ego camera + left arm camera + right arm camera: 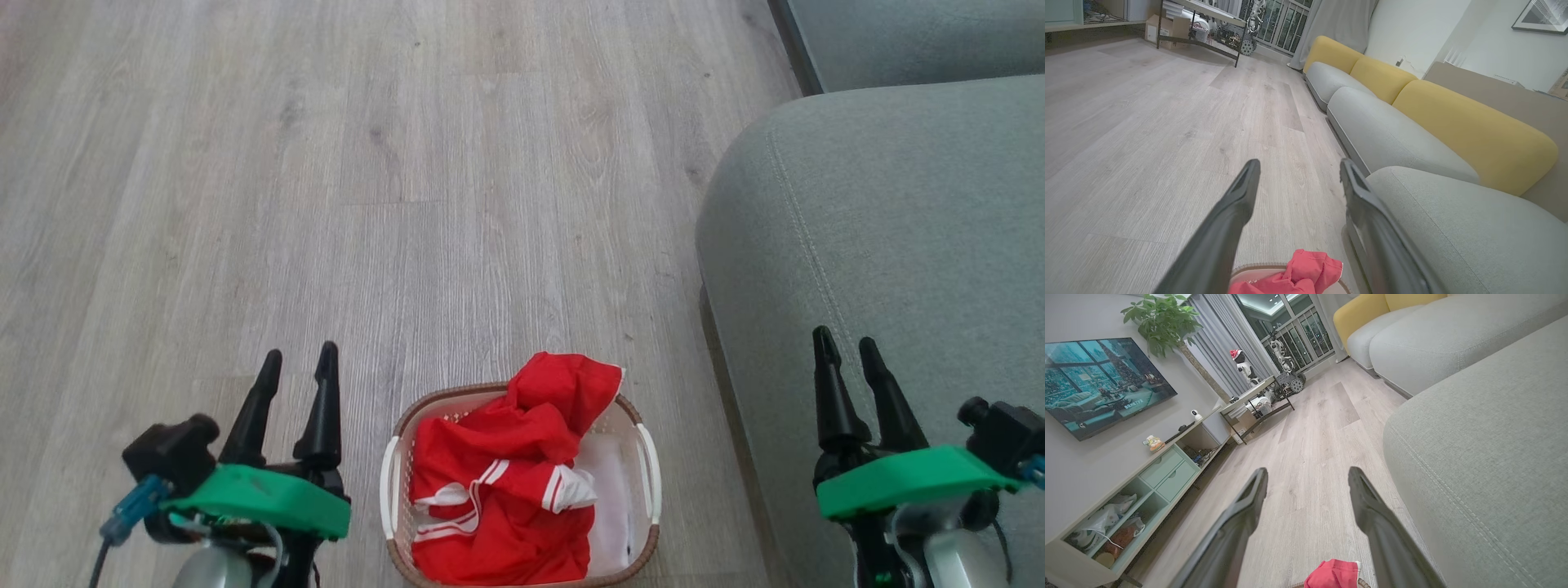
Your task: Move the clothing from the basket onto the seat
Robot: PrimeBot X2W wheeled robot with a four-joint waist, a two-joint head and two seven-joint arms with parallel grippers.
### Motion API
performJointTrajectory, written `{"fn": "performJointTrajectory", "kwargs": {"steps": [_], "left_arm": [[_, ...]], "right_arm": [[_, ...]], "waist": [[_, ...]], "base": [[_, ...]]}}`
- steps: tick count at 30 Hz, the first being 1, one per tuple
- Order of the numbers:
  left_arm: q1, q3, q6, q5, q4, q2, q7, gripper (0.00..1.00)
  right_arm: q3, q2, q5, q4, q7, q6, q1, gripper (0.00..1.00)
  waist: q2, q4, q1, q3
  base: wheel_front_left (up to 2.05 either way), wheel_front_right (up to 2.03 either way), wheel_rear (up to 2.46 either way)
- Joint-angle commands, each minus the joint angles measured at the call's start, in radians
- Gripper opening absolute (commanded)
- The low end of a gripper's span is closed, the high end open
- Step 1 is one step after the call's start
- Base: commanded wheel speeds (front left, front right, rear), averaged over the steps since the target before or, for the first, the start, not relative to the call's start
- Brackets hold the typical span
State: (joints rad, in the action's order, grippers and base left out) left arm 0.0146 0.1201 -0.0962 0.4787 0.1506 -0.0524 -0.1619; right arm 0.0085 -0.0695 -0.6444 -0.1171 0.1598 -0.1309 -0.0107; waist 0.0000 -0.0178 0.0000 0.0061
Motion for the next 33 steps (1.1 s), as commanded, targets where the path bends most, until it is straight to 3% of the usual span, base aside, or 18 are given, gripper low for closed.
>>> {"fn": "performJointTrajectory", "kwargs": {"steps": [1,33], "left_arm": [[0.051,-0.015,0.003,-0.041,-0.045,-0.014,-0.016,1.00],[0.066,0.029,0.006,-0.376,-0.087,-0.015,-0.100,1.00]], "right_arm": [[0.024,-0.020,0.035,0.045,0.017,0.000,0.024,1.00],[0.063,-0.024,0.333,0.103,0.086,0.000,0.019,1.00]], "waist": [[0.0000,-0.001,0.0000,0.000],[0.0000,-0.002,0.0000,0.012]], "base": [[0.00,0.00,0.00],[0.00,0.00,0.00]]}}
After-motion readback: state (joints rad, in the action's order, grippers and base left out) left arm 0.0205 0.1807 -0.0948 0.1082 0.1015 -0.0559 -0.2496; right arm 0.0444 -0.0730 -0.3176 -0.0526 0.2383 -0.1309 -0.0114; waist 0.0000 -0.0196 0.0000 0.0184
